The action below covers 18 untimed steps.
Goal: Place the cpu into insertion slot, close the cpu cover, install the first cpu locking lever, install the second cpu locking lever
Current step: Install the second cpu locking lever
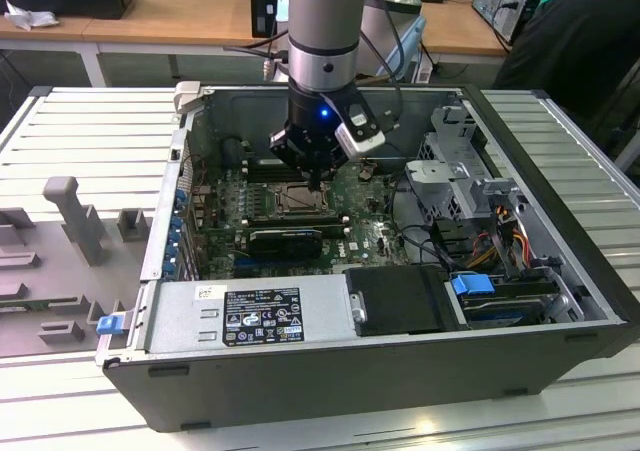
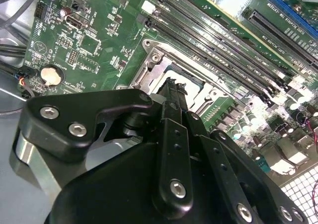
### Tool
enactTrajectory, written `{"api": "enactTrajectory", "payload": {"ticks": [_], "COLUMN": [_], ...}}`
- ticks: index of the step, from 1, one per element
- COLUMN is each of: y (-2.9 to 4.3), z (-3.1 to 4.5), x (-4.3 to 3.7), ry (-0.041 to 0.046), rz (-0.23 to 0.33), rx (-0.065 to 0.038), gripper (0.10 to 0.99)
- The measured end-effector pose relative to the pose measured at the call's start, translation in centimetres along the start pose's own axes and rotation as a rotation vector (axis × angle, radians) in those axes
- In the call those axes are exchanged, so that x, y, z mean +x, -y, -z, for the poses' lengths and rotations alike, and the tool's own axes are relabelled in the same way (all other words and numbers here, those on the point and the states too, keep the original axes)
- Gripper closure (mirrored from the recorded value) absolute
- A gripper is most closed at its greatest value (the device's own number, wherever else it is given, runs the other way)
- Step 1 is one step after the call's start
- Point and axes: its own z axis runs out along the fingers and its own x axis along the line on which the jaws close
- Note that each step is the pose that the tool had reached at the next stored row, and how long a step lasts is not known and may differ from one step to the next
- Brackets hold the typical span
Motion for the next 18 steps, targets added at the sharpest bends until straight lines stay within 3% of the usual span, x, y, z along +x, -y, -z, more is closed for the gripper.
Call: {"api": "enactTrajectory", "payload": {"ticks": [13,18], "y": [0.13,0.55], "z": [0.01,0.03], "x": [0.0,0.01], "ry": [0.0,-0.0001], "rz": [0.0,0.0], "rx": [0.0,0.0], "gripper": [0.98,0.98]}}
